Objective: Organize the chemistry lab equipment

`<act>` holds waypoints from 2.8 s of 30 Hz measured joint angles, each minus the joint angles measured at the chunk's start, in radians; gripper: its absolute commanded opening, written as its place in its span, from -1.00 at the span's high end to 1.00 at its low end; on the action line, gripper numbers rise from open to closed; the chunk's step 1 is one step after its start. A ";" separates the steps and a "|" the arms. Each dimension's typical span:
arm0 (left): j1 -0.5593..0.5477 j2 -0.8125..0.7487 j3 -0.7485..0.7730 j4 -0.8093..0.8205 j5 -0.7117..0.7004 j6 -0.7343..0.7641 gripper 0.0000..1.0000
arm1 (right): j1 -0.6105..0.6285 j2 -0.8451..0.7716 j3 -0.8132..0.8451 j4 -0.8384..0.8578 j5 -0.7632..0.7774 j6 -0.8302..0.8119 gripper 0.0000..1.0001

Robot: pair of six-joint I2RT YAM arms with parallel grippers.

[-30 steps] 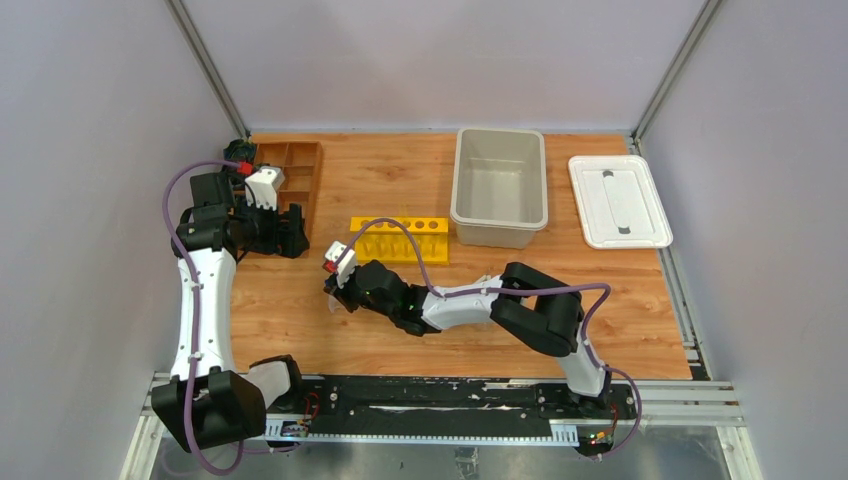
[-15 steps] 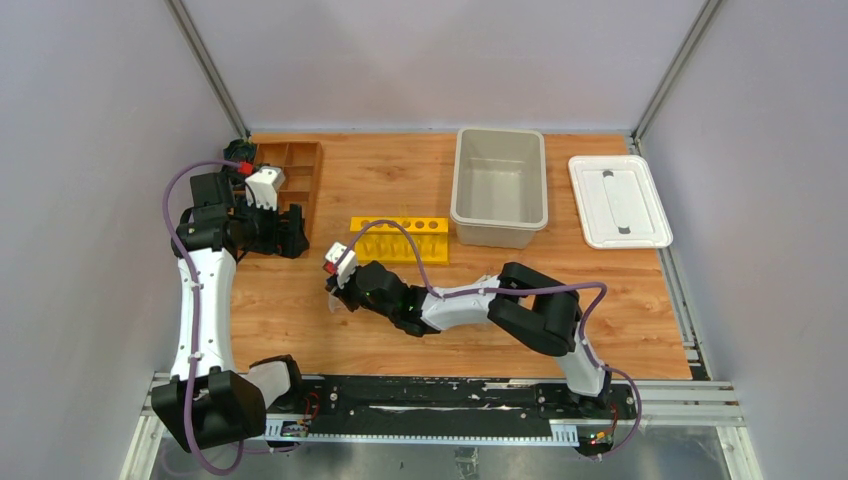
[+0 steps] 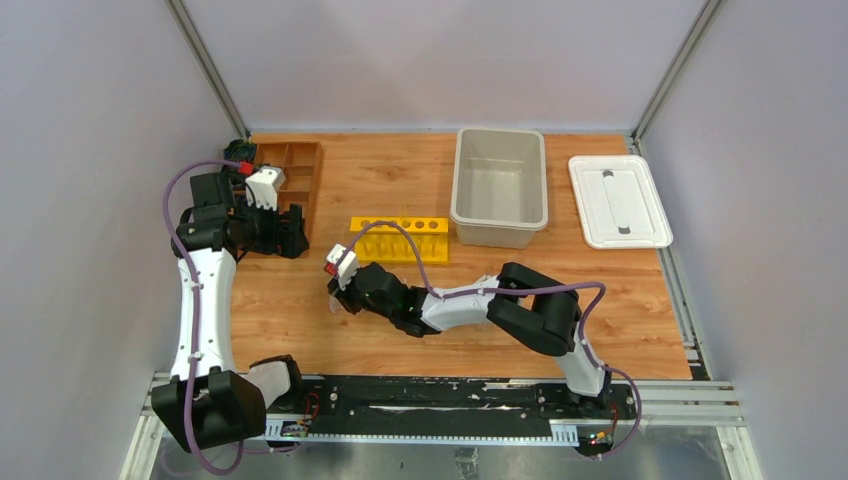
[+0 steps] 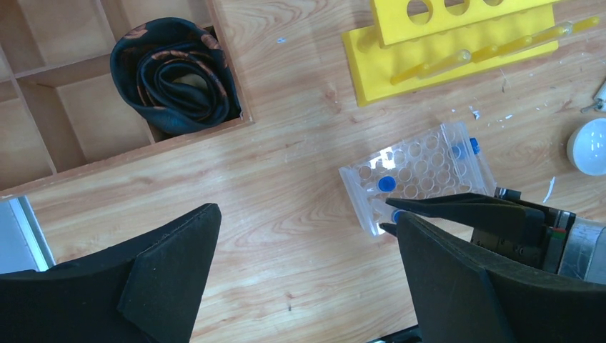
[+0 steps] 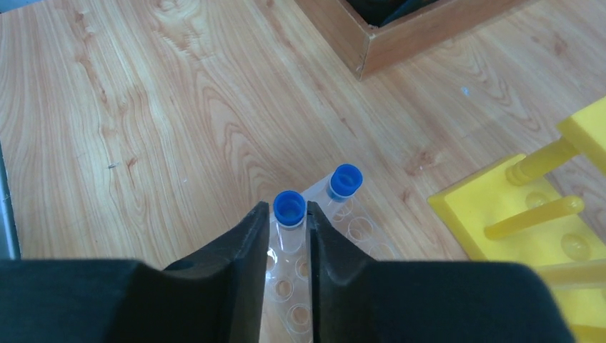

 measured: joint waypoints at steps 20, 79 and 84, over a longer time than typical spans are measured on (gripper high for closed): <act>0.000 -0.020 0.008 -0.002 0.001 -0.004 -1.00 | -0.035 -0.385 -0.050 -0.403 0.094 0.226 0.27; 0.002 -0.104 0.019 -0.051 0.172 0.036 -0.89 | -0.217 -0.332 -0.018 -0.846 0.015 0.506 1.00; 0.004 -0.140 0.018 -0.056 0.251 0.050 -0.85 | -0.209 -0.460 0.013 -0.798 -0.011 0.524 1.00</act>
